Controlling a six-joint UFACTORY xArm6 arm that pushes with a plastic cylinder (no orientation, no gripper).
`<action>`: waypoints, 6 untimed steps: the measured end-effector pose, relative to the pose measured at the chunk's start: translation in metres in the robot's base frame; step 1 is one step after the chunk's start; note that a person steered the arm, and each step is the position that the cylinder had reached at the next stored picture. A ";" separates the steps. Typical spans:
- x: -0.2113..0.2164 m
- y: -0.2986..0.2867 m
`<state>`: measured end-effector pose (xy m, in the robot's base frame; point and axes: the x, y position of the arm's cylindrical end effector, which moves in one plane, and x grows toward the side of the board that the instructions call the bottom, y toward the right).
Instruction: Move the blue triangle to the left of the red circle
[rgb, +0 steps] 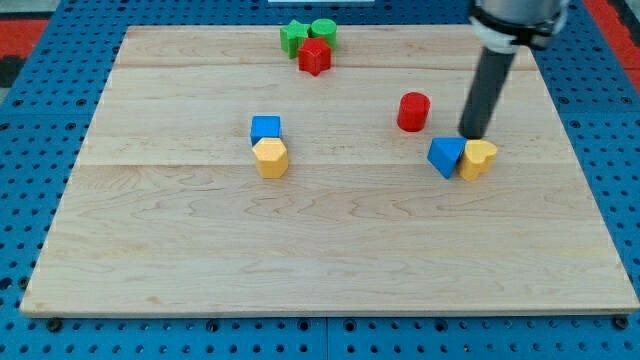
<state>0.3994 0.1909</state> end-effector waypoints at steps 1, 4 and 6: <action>0.022 0.006; 0.030 -0.093; 0.028 -0.028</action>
<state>0.4270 0.1626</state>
